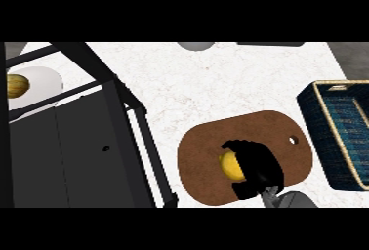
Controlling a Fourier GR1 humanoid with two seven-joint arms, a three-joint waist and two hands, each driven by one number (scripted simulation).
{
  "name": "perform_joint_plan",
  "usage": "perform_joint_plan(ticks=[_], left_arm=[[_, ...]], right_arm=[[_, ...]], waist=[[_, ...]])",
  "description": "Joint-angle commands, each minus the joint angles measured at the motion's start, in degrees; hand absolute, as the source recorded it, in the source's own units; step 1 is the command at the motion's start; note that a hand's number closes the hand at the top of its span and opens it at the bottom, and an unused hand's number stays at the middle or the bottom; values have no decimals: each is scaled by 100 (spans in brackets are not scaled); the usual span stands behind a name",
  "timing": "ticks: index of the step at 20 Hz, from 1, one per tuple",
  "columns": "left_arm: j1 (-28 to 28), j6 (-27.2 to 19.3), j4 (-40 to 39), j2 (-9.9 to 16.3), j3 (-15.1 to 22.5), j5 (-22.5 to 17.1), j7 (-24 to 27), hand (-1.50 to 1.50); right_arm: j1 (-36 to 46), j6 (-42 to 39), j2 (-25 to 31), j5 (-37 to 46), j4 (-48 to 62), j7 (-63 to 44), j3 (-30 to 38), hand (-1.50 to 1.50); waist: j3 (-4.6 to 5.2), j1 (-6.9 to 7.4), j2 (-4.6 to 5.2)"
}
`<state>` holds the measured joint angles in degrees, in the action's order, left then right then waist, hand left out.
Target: Pick the lemon from the cutting board and place it in the basket
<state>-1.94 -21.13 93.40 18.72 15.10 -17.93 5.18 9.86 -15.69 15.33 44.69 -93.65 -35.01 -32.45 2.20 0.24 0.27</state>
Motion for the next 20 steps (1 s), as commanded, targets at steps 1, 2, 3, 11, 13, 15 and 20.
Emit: perform_joint_plan(ticks=[1,2,3,11,13,15,20], left_arm=[[-81,43,-143,-122,-48,26,116,0],[-35,25,315,179,-128,-5,-214,0],[-151,-38,-131,-109,-32,115,7,0],[-39,-21,-44,-1,-25,139,41,0],[-145,-36,-372,-190,-14,185,222,0],[-86,-70,23,-19,36,114,38,0],[49,-76,117,-33,-57,70,218,0]], right_arm=[[142,-65,255,176,401,596,-153,150],[206,-107,43,384,426,326,-389,150],[193,-144,301,154,384,699,-93,150],[248,263,12,787,727,833,-496,150],[371,7,-62,688,375,688,-406,150],[669,557,-291,592,1412,-449,1024,150],[997,1285,-189,581,2010,-2214,2795,150]], waist=[[-219,8,-13],[-222,59,-30],[-220,-9,-19],[-220,8,-24],[-216,-38,-24],[-224,28,33],[-224,-101,197]])
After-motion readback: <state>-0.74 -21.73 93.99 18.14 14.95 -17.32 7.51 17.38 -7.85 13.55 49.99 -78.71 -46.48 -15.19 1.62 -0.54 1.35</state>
